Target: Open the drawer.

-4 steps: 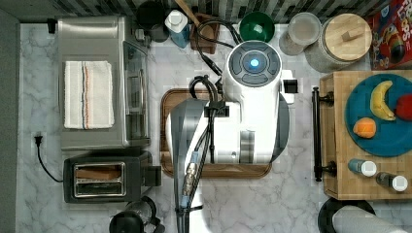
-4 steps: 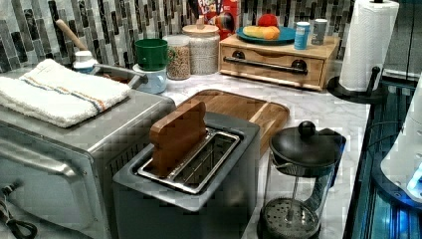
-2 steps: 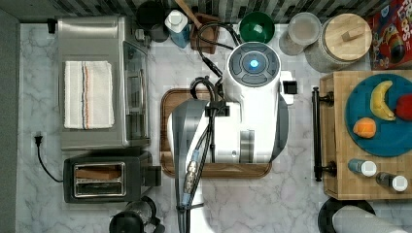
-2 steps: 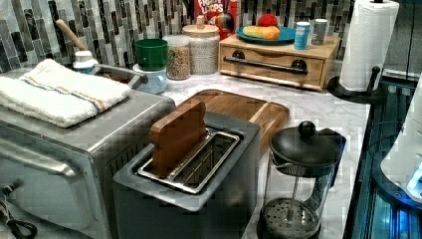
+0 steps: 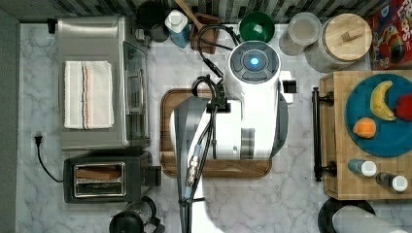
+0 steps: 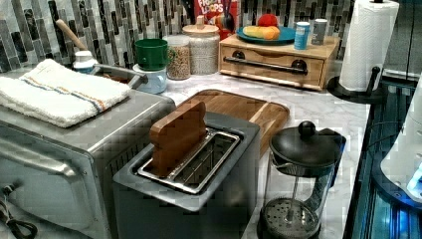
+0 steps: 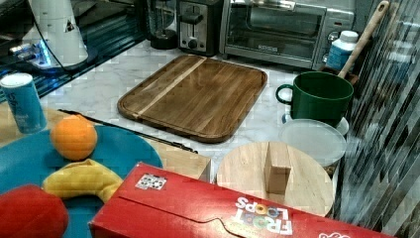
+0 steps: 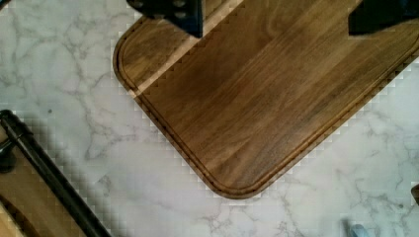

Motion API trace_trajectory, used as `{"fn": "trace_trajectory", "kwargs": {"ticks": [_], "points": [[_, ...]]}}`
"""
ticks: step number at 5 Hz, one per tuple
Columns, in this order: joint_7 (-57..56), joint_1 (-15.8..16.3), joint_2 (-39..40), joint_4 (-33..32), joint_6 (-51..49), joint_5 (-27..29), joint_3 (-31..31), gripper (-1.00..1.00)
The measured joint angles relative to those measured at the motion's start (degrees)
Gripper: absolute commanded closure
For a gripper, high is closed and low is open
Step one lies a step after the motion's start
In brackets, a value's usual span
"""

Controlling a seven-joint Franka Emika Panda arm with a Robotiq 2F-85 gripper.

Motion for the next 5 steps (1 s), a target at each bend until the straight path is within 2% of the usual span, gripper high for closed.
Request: {"fn": "trace_trajectory", "kwargs": {"ticks": [1, 2, 3, 4, 5], "points": [[-6.81, -0.40, 0.06, -0.90, 0.01, -0.05, -0.07, -1.00], [-18.49, -1.19, -0.80, -3.92, 1.18, -0.07, -0.12, -1.00], [-29.36, -2.54, -2.69, -9.46, 6.28, -0.13, -0.73, -1.00], [-35.10, -3.68, -3.78, -14.60, 11.15, -2.01, -2.75, -1.00], [-38.54, -6.21, -3.68, -18.07, 14.06, -6.26, -4.15, -1.00]]}}
